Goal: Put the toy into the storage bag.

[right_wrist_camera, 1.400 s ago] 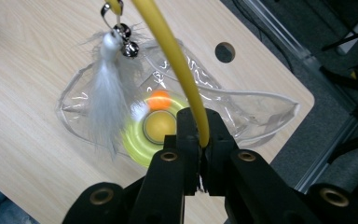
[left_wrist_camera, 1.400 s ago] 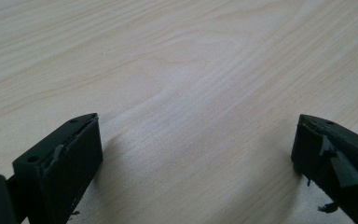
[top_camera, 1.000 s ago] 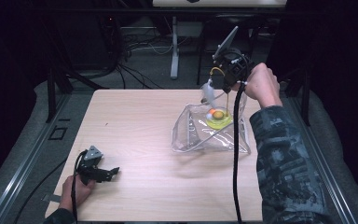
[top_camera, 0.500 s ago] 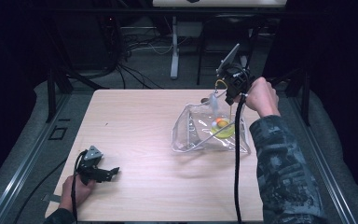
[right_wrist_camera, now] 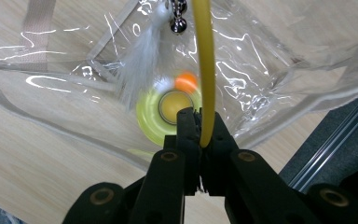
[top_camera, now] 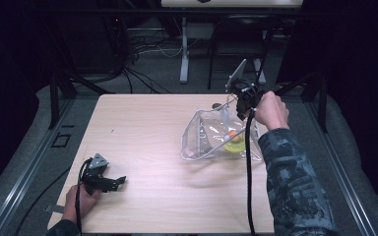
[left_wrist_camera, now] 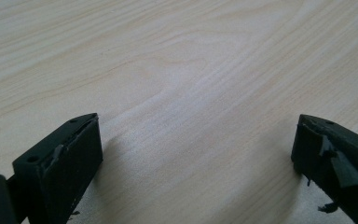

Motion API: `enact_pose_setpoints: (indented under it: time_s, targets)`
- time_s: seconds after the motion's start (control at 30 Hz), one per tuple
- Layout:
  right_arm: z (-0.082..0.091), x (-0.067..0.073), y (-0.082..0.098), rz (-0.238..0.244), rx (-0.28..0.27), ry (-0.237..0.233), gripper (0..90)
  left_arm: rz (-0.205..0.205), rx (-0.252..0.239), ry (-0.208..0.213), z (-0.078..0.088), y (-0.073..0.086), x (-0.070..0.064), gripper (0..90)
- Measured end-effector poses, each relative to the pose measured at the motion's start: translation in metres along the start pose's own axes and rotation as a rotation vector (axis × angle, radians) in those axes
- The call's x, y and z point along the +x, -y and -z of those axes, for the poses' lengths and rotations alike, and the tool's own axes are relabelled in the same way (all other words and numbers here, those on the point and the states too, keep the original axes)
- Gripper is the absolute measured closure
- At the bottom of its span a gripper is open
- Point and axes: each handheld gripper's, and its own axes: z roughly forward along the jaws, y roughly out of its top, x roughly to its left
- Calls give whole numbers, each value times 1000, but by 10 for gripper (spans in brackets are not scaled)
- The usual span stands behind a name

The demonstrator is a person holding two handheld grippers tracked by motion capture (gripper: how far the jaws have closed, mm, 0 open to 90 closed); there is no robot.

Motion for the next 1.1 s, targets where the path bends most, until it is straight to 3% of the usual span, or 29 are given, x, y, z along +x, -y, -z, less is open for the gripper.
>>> enact_pose_setpoints:
  time_s: [0.33, 0.67, 0.83, 0.93, 1.1]
  targets:
    - [-13, 4, -1, 8, 49, 34, 870, 0, 0, 0, 0, 0, 0, 20]
    - [-27, 3, 1, -4, 76, 17, 856, 0, 0, 0, 0, 0, 0, 20]
    - [-20, 3, 3, -18, 40, -1, 710, 0, 0, 0, 0, 0, 0, 20]
    - [-8, 1, 5, -29, 12, -12, 561, 0, 0, 0, 0, 0, 0, 20]
    - [13, -1, 12, -56, -54, 3, 395, 0, -1, 0, 0, 0, 0, 20]
